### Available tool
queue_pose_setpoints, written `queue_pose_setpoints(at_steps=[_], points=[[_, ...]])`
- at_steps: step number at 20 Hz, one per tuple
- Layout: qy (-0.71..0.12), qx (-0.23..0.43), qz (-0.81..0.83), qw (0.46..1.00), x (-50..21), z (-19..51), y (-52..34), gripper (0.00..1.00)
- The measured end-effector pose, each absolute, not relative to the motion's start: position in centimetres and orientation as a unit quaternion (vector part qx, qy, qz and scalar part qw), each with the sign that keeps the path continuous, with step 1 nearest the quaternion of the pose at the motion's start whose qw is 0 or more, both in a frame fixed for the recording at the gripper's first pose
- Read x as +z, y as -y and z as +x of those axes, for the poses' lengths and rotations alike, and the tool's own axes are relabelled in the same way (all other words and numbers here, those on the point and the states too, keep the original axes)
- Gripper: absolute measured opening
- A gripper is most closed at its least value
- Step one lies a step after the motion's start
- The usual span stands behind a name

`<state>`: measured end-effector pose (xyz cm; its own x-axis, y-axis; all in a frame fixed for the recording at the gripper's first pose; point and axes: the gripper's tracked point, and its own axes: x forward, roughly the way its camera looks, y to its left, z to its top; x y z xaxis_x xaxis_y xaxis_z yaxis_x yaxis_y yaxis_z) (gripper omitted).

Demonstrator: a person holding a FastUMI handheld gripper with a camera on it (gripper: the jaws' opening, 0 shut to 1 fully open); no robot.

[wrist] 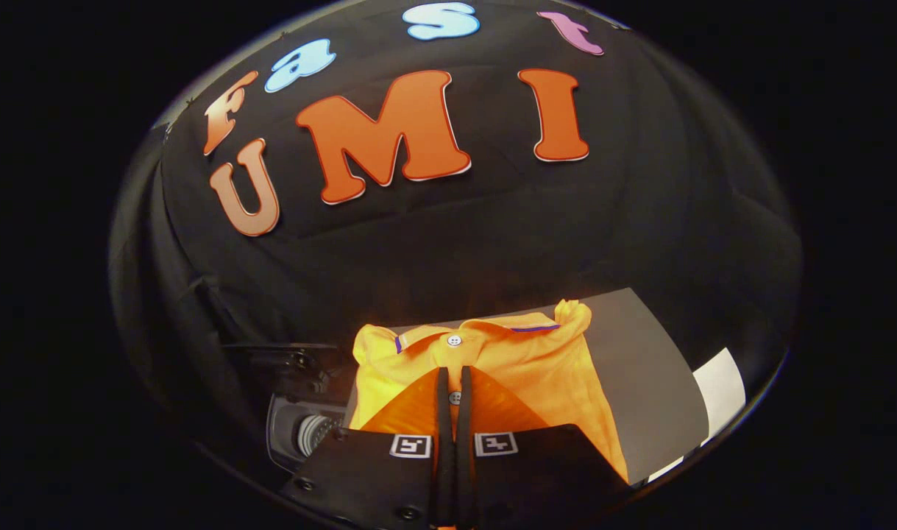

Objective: Put the clothes into the washing machine and then close the washing machine lid.

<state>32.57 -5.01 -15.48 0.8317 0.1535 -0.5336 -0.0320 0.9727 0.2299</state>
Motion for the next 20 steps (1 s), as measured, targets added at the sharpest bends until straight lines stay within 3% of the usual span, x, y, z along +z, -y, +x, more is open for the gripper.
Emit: queue_pose_setpoints(at_steps=[6,20], points=[[-0.235,0.099,0.121,0.959,-10.5,31.6,-0.5,0.08],[-0.199,0.217,0.125,0.947,-4.8,27.6,-15.6,0.08]])
